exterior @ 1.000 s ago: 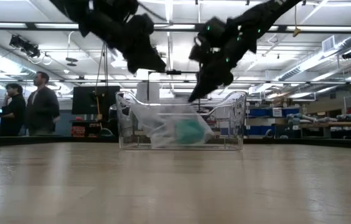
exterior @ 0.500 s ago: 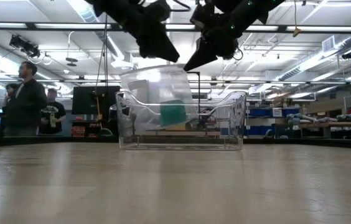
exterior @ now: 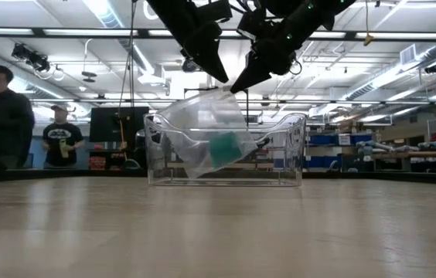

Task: Roll bandage
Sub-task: Open the transparent zip bag

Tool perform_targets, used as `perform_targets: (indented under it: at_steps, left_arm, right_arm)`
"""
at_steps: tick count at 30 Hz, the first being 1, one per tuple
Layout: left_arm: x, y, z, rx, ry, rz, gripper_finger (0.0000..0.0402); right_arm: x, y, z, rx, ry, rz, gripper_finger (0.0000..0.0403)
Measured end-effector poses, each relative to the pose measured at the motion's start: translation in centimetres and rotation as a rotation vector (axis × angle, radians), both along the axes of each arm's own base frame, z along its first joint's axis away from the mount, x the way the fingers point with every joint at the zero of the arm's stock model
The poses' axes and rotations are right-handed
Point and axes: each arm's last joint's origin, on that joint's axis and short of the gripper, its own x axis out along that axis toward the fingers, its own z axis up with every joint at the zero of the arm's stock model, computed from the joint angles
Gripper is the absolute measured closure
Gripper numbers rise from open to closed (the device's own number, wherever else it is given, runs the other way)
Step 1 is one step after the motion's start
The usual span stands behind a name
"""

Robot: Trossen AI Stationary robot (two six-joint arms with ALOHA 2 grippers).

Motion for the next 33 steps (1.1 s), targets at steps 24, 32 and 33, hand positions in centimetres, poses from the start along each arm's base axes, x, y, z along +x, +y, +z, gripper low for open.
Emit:
perform_targets:
  at_steps: [24,32,33]
  left_arm:
    - [-0.3,0.0,-0.3,-0.024,0.047,-0.029,0.0283]
    - [-0.3,0.0,-0.2,-0.006,0.054,-0.048,0.0354]
    - [-0.3,0.0,-0.2,-0.006,0.054,-0.048,0.0361]
  right_arm:
    - [0.4,1.8,0.4,-0.084,-0.017,0.038,0.0403]
    - [0.4,1.8,0.4,-0.072,-0.02,0.053,0.0403]
    - [0.4,1.8,0.4,-0.072,-0.02,0.053,0.0403]
